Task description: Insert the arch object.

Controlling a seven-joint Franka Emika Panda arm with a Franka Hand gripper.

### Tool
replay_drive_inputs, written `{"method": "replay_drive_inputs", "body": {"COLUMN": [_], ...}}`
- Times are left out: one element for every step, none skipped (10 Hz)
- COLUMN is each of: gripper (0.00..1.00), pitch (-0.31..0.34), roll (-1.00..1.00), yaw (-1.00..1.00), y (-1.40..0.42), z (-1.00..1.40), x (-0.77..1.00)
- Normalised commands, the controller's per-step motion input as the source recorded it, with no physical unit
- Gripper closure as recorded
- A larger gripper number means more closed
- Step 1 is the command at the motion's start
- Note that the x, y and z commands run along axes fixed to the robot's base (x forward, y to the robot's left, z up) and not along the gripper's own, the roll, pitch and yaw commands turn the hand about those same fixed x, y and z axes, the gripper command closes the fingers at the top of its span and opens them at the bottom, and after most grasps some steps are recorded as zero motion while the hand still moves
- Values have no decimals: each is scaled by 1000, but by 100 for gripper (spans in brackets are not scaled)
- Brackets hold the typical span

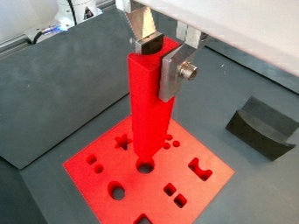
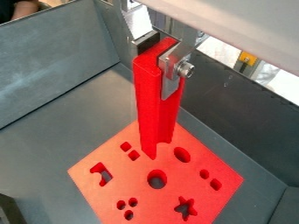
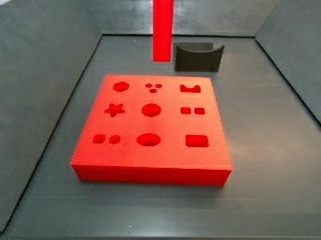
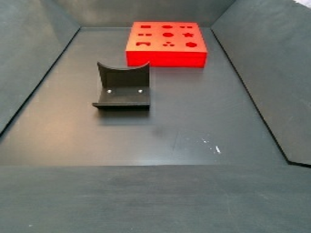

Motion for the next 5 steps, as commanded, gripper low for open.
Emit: {"method": "replay_drive_inputs", "body": {"gripper": [100, 100, 100, 100, 100], "pitch": [0, -11, -23, -33, -40], "roll": [0, 0, 0, 0, 0], "yaw": [-580, -920, -954, -983, -980], "y": [63, 134, 109, 83, 83], "z": [-103, -134, -137, -129, -120], "x": [203, 234, 194, 151, 154]}}
